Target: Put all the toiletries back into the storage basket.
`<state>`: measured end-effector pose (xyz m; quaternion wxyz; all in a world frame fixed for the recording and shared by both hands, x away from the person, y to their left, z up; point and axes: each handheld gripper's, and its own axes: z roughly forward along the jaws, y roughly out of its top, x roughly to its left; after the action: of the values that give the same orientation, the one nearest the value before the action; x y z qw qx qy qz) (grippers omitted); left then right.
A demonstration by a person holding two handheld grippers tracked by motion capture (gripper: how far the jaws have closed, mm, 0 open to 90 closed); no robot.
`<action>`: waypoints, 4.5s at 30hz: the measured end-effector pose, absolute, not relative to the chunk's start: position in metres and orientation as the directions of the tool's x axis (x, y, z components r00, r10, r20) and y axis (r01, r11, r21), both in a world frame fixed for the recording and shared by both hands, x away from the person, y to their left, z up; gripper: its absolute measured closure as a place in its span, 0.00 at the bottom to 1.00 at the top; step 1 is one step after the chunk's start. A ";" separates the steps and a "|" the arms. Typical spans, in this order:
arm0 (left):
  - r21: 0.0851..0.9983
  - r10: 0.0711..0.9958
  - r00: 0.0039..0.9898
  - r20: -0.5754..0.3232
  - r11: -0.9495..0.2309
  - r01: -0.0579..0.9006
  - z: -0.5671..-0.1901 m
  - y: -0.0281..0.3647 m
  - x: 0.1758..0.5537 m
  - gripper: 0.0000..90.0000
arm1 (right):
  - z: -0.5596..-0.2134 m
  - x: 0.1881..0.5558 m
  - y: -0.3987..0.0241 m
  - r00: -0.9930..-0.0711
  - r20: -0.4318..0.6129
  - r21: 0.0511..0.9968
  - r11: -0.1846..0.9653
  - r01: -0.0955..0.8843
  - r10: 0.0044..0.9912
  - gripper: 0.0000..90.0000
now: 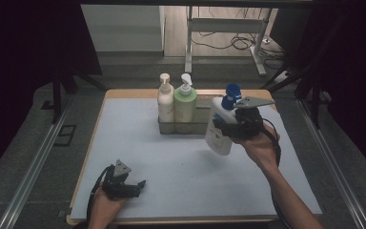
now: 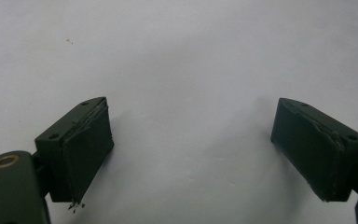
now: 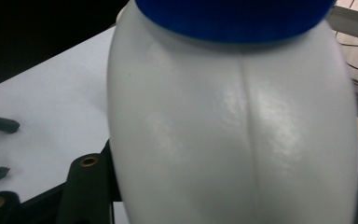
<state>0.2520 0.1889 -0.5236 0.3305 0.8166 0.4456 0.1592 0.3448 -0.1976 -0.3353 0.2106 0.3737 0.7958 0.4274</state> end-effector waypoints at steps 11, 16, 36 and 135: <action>0.682 0.833 0.553 -0.034 -0.385 0.622 -0.524 0.189 0.252 0.13 | -0.325 0.365 -0.195 -0.603 -0.022 0.842 0.340 0.419 0.797 0.45; 0.680 0.833 0.553 -0.034 -0.386 0.623 -0.523 0.189 0.252 0.13 | -0.320 0.375 -0.191 -0.593 -0.030 0.841 0.341 0.420 0.804 0.45; 0.681 0.832 0.553 -0.034 -0.386 0.622 -0.524 0.189 0.252 0.13 | -0.317 0.416 -0.183 -0.549 -0.030 0.844 0.315 0.433 0.835 0.45; 0.680 0.832 0.553 -0.036 -0.386 0.624 -0.524 0.189 0.252 0.13 | -0.399 0.483 -0.177 -0.502 0.030 0.785 0.290 0.547 0.864 0.38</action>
<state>0.2521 0.1891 -0.5236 0.3297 0.8173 0.4455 0.1578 0.4831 -0.1766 -0.3986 0.2060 0.4546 0.7764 0.3849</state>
